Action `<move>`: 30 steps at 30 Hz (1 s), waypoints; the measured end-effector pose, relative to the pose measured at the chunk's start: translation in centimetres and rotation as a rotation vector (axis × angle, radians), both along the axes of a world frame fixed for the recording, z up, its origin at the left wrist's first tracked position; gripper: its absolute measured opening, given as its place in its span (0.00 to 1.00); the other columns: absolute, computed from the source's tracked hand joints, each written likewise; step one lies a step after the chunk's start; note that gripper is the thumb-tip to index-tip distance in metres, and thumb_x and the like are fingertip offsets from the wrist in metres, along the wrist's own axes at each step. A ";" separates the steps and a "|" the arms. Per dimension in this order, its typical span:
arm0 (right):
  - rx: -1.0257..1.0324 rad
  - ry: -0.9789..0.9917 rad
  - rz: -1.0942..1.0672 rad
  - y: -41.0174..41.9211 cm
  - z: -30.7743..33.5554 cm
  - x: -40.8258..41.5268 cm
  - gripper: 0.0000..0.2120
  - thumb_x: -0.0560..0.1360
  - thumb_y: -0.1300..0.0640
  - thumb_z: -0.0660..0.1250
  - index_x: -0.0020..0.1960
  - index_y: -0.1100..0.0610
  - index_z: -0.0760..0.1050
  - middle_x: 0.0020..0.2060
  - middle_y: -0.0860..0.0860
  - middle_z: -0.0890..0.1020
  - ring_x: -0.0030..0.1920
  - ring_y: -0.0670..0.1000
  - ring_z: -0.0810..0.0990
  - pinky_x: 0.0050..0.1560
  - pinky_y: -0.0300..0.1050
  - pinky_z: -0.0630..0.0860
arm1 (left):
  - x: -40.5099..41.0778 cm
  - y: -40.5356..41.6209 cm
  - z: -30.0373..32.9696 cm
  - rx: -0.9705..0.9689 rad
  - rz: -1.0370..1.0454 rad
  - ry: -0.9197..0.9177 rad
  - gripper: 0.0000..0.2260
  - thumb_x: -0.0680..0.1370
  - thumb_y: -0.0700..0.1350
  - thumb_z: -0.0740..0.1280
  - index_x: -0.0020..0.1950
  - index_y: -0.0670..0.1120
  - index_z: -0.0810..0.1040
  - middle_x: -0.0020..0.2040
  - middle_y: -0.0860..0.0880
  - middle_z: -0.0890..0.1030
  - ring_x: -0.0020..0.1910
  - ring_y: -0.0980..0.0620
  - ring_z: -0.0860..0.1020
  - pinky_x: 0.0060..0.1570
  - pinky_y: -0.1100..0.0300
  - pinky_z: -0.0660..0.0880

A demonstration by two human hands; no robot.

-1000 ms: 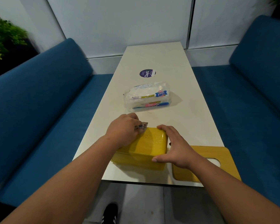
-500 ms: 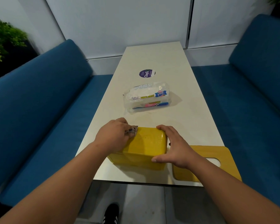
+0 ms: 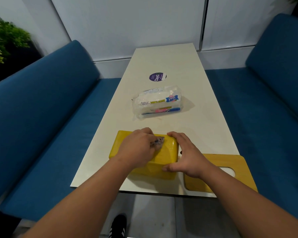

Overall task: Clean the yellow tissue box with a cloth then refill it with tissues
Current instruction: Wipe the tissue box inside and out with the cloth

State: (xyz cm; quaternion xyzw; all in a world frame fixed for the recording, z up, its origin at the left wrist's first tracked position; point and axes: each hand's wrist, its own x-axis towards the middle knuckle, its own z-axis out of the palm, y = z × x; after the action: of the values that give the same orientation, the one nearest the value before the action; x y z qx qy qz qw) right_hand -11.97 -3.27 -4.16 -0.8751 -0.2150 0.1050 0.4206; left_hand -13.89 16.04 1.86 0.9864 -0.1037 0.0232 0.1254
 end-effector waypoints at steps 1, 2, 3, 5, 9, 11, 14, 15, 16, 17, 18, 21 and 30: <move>-0.002 0.001 0.004 0.0 0.0 0.0 0.52 0.57 0.39 0.80 0.73 0.41 0.55 0.66 0.40 0.62 0.63 0.46 0.66 0.60 0.48 0.74 | 0.2 0.4 0.0 0.001 0.016 0.016 0.13 0.78 0.54 0.63 0.55 0.50 0.82 0.54 0.54 0.77 0.50 0.49 0.75 0.48 0.53 0.74; -0.004 0.002 0.009 0.0 0.1 0.0 0.52 0.57 0.39 0.80 0.73 0.40 0.54 0.66 0.40 0.62 0.64 0.46 0.65 0.61 0.49 0.74 | 0.4 1.2 0.0 -0.001 0.050 0.037 0.13 0.78 0.54 0.63 0.56 0.50 0.82 0.54 0.54 0.77 0.50 0.50 0.75 0.49 0.54 0.74; -0.006 0.003 0.011 0.0 0.1 0.0 0.52 0.58 0.38 0.79 0.73 0.40 0.54 0.66 0.40 0.62 0.64 0.46 0.65 0.61 0.49 0.74 | 0.5 1.9 -0.1 0.002 0.095 0.046 0.14 0.79 0.54 0.62 0.57 0.50 0.81 0.54 0.54 0.76 0.50 0.50 0.75 0.49 0.54 0.74; -0.013 0.007 0.007 0.0 0.2 -0.1 0.51 0.58 0.38 0.79 0.73 0.40 0.54 0.67 0.41 0.61 0.63 0.46 0.65 0.61 0.49 0.73 | 0.7 2.4 -0.2 0.029 0.177 0.021 0.14 0.79 0.55 0.61 0.58 0.50 0.81 0.54 0.54 0.76 0.50 0.50 0.75 0.48 0.54 0.74; 0.020 0.008 -0.029 0.1 0.1 -0.1 0.52 0.55 0.42 0.81 0.72 0.41 0.57 0.65 0.39 0.65 0.62 0.45 0.68 0.59 0.44 0.73 | 0.6 -2.7 -0.2 -0.001 0.025 -0.042 0.13 0.79 0.55 0.61 0.56 0.51 0.81 0.53 0.53 0.76 0.50 0.49 0.75 0.44 0.54 0.74; 0.072 0.021 -0.050 0.1 0.0 -0.1 0.54 0.54 0.44 0.82 0.72 0.42 0.57 0.65 0.39 0.66 0.62 0.45 0.70 0.59 0.43 0.73 | 0.5 -4.2 -0.2 -0.027 -0.070 -0.023 0.12 0.79 0.55 0.62 0.55 0.52 0.81 0.52 0.54 0.76 0.50 0.50 0.75 0.45 0.54 0.74; 0.042 0.037 -0.053 0.0 0.3 -0.3 0.55 0.54 0.42 0.82 0.73 0.41 0.55 0.67 0.41 0.65 0.63 0.46 0.68 0.61 0.48 0.73 | 1.4 -1.8 -0.1 -0.045 0.014 0.027 0.14 0.78 0.56 0.62 0.56 0.51 0.82 0.52 0.54 0.76 0.50 0.50 0.75 0.48 0.53 0.74; 0.018 0.041 -0.047 -0.1 0.5 -0.4 0.54 0.55 0.42 0.81 0.72 0.41 0.54 0.66 0.41 0.64 0.62 0.47 0.67 0.60 0.48 0.74 | 1.8 -0.8 -0.1 -0.031 0.080 0.029 0.15 0.78 0.56 0.62 0.56 0.50 0.81 0.51 0.53 0.76 0.50 0.50 0.75 0.49 0.53 0.74; 0.000 0.042 -0.041 -0.1 0.7 -0.4 0.53 0.55 0.41 0.81 0.72 0.41 0.55 0.66 0.41 0.64 0.62 0.47 0.67 0.59 0.48 0.74 | 2.0 -0.2 -0.2 -0.018 0.134 0.019 0.15 0.79 0.56 0.61 0.56 0.49 0.81 0.51 0.52 0.76 0.50 0.49 0.75 0.49 0.53 0.74; -0.007 0.040 -0.039 -0.1 0.8 -0.4 0.53 0.55 0.42 0.81 0.72 0.41 0.55 0.65 0.41 0.64 0.61 0.47 0.67 0.59 0.47 0.73 | 2.0 -0.3 -0.3 -0.013 0.154 0.000 0.15 0.79 0.55 0.61 0.56 0.49 0.81 0.51 0.52 0.76 0.49 0.49 0.75 0.48 0.53 0.74; -0.005 0.038 -0.044 -0.1 0.9 -0.4 0.53 0.55 0.42 0.82 0.72 0.42 0.56 0.64 0.41 0.65 0.61 0.47 0.68 0.58 0.46 0.73 | 1.9 -1.0 -0.1 -0.016 0.127 -0.025 0.14 0.79 0.55 0.61 0.55 0.50 0.81 0.52 0.52 0.76 0.49 0.49 0.75 0.47 0.53 0.74; 0.053 0.039 -0.066 0.0 0.9 -0.3 0.53 0.53 0.46 0.83 0.71 0.45 0.59 0.63 0.42 0.68 0.60 0.46 0.70 0.58 0.42 0.72 | 1.2 -4.2 -0.2 -0.036 -0.073 -0.044 0.12 0.79 0.54 0.62 0.54 0.51 0.82 0.51 0.53 0.77 0.50 0.49 0.75 0.44 0.55 0.73; 0.046 0.039 -0.086 0.0 0.8 -0.4 0.54 0.52 0.44 0.83 0.71 0.43 0.58 0.63 0.41 0.69 0.60 0.46 0.70 0.58 0.43 0.72 | 1.5 -4.0 -0.4 -0.030 0.011 -0.086 0.13 0.79 0.54 0.61 0.54 0.50 0.82 0.51 0.52 0.76 0.49 0.48 0.75 0.42 0.55 0.72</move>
State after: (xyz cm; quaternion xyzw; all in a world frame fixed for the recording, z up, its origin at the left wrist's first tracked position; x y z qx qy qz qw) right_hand -12.34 -3.29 -3.36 -0.8715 -0.1712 0.0989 0.4487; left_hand -12.39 11.99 1.49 0.9830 -0.1032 0.0680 0.1355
